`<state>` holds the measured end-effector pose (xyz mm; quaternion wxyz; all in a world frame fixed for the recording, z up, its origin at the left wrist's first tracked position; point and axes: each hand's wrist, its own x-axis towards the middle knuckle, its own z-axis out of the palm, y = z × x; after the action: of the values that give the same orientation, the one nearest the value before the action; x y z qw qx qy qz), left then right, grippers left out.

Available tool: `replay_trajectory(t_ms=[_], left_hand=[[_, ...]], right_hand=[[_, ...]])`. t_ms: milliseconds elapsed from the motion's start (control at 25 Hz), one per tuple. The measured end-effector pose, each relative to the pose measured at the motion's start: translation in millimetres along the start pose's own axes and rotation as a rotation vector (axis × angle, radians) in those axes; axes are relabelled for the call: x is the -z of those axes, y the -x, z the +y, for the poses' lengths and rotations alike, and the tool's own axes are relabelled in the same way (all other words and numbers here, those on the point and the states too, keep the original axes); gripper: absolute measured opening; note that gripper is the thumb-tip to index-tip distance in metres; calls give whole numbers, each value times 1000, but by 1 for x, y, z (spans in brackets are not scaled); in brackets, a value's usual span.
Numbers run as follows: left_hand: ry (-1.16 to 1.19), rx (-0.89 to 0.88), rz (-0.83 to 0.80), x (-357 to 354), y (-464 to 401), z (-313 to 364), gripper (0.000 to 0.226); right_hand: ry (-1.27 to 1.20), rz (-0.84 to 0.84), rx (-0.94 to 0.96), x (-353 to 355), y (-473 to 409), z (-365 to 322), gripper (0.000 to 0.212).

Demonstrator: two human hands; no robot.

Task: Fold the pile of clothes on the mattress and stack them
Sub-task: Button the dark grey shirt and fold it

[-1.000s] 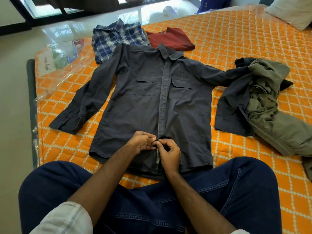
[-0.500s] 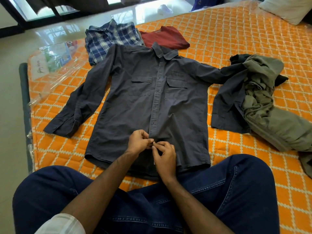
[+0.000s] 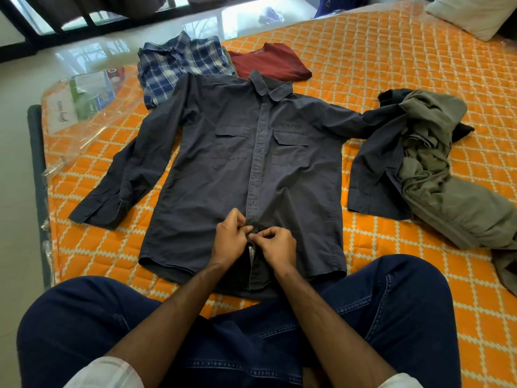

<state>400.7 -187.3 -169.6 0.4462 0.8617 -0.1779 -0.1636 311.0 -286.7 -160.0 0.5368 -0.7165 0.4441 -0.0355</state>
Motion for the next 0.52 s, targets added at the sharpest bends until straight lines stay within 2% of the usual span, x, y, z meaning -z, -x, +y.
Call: replay_trajectory(t_ms=[80, 200, 520], left_hand=[[-48, -68, -12, -1, 1, 0, 21], [-30, -81, -24, -1, 2, -2, 20], [163, 89, -22, -8, 1, -6, 17]], right_hand=[[-31, 28, 22, -3, 0, 2, 15], [-69, 42, 73, -6, 5, 1, 13], [70, 44, 169, -10, 8, 6, 13]])
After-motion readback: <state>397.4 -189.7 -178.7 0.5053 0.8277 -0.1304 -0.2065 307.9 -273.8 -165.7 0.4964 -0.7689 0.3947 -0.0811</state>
